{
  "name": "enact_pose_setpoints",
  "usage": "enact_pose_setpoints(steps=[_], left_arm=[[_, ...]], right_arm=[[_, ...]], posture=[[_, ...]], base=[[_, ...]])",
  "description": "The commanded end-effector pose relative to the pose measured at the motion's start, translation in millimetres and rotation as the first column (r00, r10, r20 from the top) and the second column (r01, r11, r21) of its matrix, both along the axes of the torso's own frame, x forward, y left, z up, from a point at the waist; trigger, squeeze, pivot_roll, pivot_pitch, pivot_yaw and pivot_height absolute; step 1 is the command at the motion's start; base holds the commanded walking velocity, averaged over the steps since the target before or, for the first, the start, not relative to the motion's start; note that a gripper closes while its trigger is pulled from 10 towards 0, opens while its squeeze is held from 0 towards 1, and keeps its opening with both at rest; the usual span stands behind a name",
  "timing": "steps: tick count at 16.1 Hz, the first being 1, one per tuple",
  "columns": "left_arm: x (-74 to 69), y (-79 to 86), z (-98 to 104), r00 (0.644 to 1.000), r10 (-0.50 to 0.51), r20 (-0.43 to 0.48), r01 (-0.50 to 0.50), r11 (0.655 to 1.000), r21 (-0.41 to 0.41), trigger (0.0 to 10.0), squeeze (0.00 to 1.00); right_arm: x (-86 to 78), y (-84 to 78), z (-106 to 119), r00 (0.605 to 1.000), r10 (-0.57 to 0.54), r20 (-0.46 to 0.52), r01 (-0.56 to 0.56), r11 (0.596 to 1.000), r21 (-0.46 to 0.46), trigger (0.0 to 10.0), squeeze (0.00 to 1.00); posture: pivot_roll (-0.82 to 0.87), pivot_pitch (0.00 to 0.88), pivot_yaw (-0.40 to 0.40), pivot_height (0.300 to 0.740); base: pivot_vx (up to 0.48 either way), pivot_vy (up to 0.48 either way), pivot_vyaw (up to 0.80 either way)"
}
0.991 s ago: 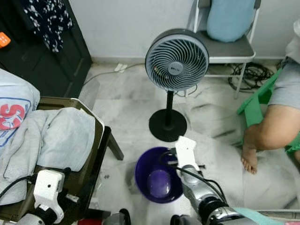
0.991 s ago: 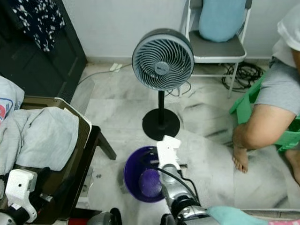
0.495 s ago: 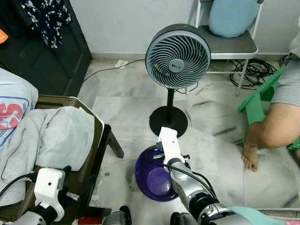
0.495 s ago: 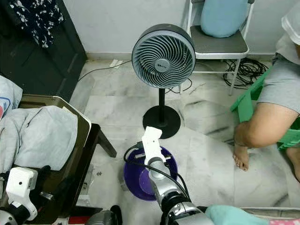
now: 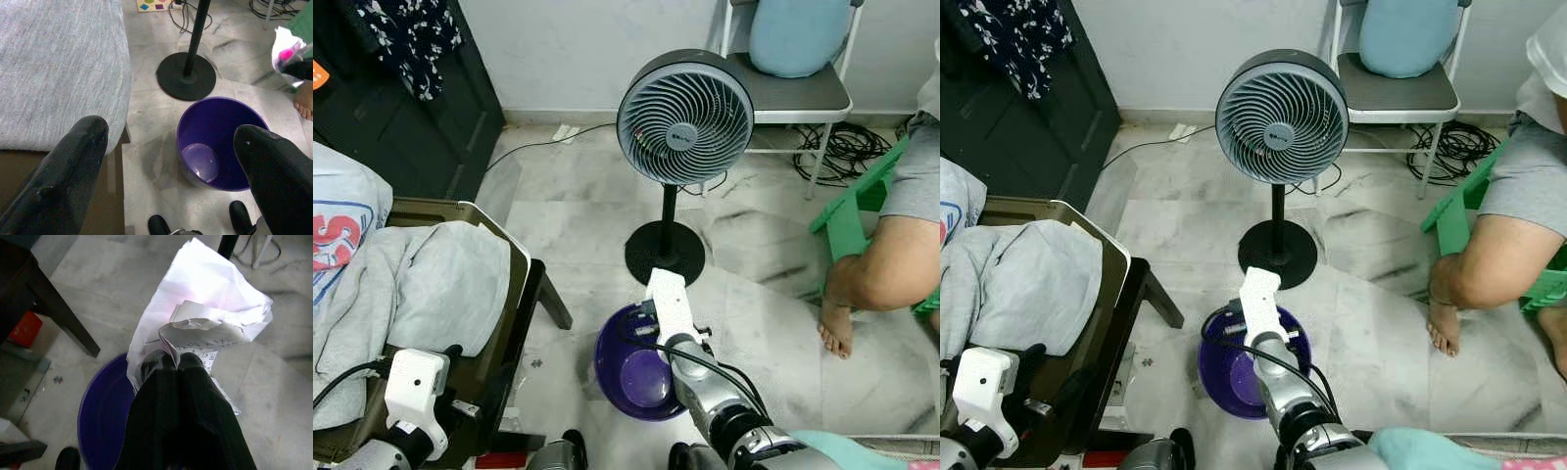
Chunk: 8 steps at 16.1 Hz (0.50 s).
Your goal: Clean up the room
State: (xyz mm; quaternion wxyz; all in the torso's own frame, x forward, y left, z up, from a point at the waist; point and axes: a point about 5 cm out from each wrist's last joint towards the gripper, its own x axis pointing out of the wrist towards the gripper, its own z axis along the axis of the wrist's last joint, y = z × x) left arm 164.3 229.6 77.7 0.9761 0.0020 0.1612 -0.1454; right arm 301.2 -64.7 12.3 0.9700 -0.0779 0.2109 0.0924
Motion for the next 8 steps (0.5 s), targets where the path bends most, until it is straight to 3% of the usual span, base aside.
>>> enact_pose_setpoints(steps=[1,2,3,4,8], left_arm=[[-4.5,6.6,0.5,1.000,0.014,-0.015,-0.013,1.000,0.025,10.0,0.00],[-4.6,7.0,0.7,1.000,0.012,-0.015,-0.012,1.000,0.026,10.0,0.00],[-4.4,7.1,0.7,1.000,0.012,-0.016,-0.011,1.000,0.027,10.0,0.00],[-4.3,7.0,0.5,1.000,0.011,-0.018,-0.010,1.000,0.027,10.0,0.00],[-3.2,8.4,0.9,1.000,0.013,-0.017,-0.013,0.999,0.034,10.0,0.00]], right_arm=[[-8.2,1.4,-9.5,0.999,-0.002,-0.054,0.002,1.000,0.005,10.0,0.00],[-7.8,1.2,-9.0,0.999,-0.005,-0.050,0.005,1.000,0.009,10.0,0.00],[-7.1,0.5,-8.3,0.999,-0.009,-0.047,0.010,1.000,0.014,10.0,0.42],[-5.5,-0.9,-6.9,0.999,-0.018,-0.040,0.019,1.000,0.023,10.0,1.00],[-1.6,-2.9,-2.4,0.999,-0.035,-0.011,0.036,0.999,0.040,10.0,1.00]], posture=[[0.07,0.238,0.069,0.740],[0.07,0.240,0.072,0.740],[0.07,0.241,0.074,0.740],[0.07,0.241,0.074,0.740],[0.07,0.243,0.078,0.740]], base=[[0.000,0.000,0.00],[0.000,0.000,0.00],[0.000,0.000,0.00],[0.000,0.000,0.00],[0.000,0.000,0.00]])
